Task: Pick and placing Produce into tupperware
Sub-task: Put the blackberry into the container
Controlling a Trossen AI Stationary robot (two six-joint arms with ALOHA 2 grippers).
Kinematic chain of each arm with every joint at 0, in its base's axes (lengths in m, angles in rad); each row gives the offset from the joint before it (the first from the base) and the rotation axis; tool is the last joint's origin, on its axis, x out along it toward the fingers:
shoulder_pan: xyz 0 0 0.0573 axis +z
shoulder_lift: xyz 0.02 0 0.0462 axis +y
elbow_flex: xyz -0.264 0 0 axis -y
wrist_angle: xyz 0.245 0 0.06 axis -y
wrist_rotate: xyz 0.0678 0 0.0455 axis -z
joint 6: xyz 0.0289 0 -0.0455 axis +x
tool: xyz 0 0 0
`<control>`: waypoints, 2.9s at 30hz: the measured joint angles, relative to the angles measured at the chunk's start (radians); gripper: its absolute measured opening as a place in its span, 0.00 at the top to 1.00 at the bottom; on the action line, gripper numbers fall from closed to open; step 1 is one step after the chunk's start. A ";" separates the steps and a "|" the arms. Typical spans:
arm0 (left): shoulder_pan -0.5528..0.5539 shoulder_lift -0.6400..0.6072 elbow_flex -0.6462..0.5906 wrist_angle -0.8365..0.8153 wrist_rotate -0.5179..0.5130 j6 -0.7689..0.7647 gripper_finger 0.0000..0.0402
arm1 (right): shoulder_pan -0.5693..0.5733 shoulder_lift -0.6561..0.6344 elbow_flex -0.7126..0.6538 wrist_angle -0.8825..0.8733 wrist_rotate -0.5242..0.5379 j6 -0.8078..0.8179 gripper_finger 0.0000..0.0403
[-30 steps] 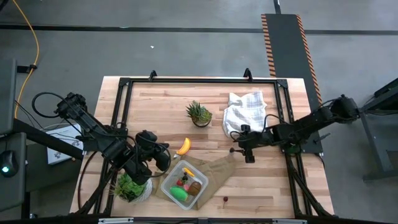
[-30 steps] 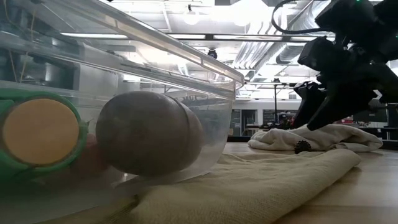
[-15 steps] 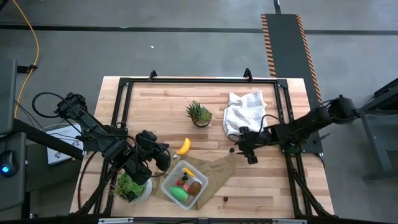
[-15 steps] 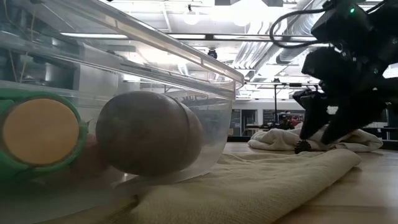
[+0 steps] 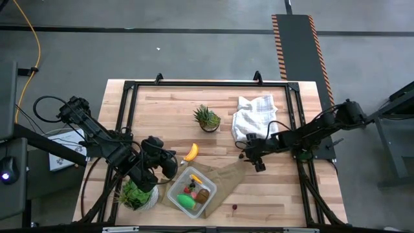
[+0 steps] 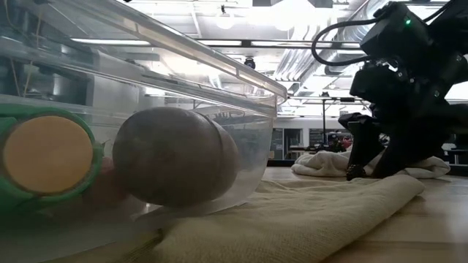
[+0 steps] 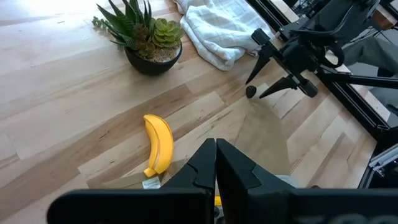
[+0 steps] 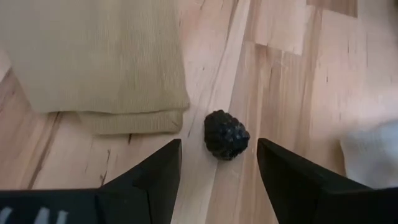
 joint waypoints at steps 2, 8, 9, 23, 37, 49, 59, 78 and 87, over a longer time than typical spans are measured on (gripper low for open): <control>0.000 0.000 0.000 0.000 0.001 0.000 1.00 | 0.000 0.012 0.000 0.020 0.000 -0.004 0.50; 0.000 0.000 0.000 0.000 0.001 -0.003 1.00 | 0.000 0.038 0.000 0.048 0.000 0.020 0.50; 0.000 0.000 0.000 0.000 0.001 -0.003 1.00 | 0.000 0.038 0.000 0.048 -0.001 0.020 0.50; 0.000 0.000 0.000 0.000 0.001 -0.004 1.00 | 0.000 0.038 0.000 0.051 -0.011 0.021 0.64; 0.000 0.000 0.000 0.000 0.001 -0.004 1.00 | 0.000 0.038 0.000 0.084 -0.040 0.058 0.77; 0.000 0.000 0.000 0.000 0.000 -0.004 1.00 | -0.009 0.037 0.000 0.181 -0.050 0.119 0.79; 0.000 0.000 0.000 0.000 0.000 -0.004 1.00 | -0.083 0.034 0.000 0.398 -0.079 0.302 0.79; 0.000 0.000 0.000 -0.002 0.000 0.079 1.00 | -0.136 0.034 0.001 0.779 -0.351 0.611 0.79; 0.000 0.000 0.000 -0.002 0.000 0.092 1.00 | -0.134 0.034 0.064 0.888 -0.437 0.732 0.79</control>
